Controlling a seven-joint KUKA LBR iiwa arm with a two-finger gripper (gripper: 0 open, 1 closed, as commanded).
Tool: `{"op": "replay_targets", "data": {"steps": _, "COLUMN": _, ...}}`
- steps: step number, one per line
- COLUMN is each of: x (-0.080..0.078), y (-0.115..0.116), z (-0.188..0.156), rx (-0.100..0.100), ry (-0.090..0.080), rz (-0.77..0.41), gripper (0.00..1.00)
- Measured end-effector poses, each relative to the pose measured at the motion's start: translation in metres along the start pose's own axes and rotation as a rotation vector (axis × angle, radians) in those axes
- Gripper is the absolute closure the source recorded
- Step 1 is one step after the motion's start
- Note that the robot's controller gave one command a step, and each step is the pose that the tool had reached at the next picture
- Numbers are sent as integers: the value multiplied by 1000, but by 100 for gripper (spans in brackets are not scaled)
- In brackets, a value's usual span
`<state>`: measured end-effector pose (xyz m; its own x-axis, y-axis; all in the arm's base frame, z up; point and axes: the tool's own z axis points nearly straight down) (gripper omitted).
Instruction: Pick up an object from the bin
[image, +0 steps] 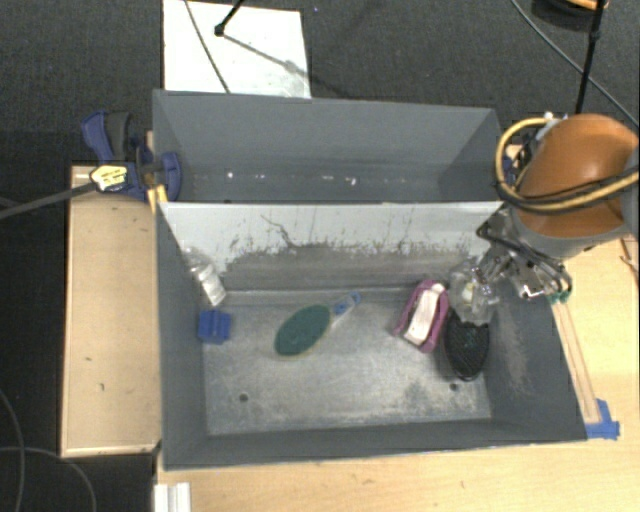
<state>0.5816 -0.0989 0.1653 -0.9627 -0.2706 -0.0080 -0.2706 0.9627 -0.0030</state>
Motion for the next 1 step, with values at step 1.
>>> {"op": "replay_targets", "data": {"steps": 1, "x": 1, "y": 0, "z": 3, "rx": -3, "ry": 4, "rz": 3, "gripper": 0}}
